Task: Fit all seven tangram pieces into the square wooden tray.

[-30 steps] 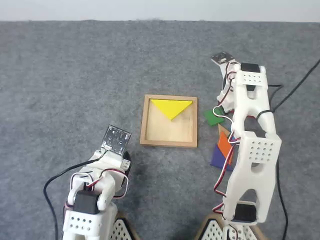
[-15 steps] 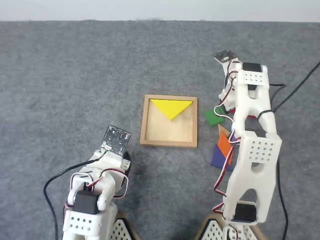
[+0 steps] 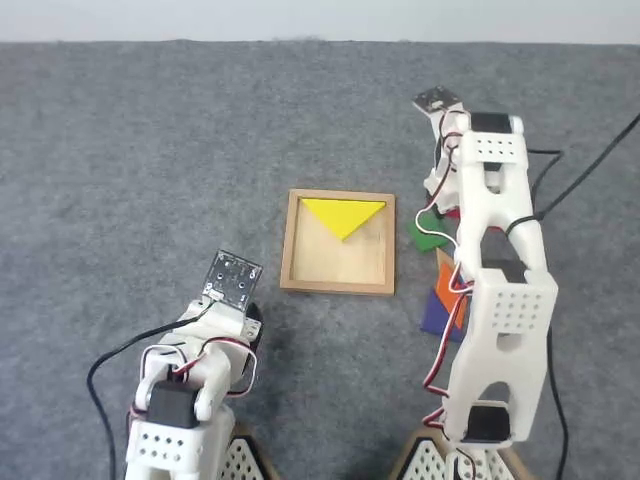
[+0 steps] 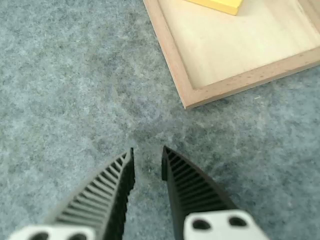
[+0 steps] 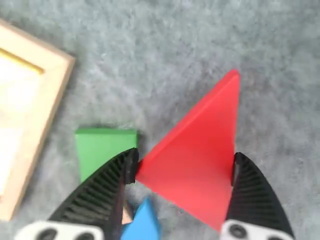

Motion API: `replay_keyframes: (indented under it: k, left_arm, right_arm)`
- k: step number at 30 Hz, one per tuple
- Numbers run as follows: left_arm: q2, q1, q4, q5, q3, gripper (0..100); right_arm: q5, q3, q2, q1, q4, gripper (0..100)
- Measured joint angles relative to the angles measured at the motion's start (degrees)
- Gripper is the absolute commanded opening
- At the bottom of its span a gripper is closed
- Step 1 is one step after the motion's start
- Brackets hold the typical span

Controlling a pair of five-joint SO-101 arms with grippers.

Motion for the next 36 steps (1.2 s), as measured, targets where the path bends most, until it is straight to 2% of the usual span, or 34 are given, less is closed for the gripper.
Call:
replay_keyframes:
  k: [5, 12, 19, 25, 36]
  left_arm:
    - [0.0, 0.0, 0.0, 0.0, 0.0, 9]
    - [0.0, 0.0, 0.0, 0.0, 0.0, 9]
    - [0.0, 0.0, 0.0, 0.0, 0.0, 9]
    - [0.0, 0.0, 0.0, 0.0, 0.0, 9]
    - [0.0, 0.0, 0.0, 0.0, 0.0, 9]
  right_arm:
    - [-3.3, 0.0, -3.5, -5.4, 4.9, 20.5]
    - [-6.2, 3.3, -12.5, -16.8, 8.2, 20.6]
    - [-7.6, 21.2, -20.0, -23.6, -2.1, 20.5]
    - [-18.5, 26.2, -20.4, -28.0, -6.9, 20.5]
    - [-40.0, 26.6, -20.4, -28.1, -9.2, 20.5]
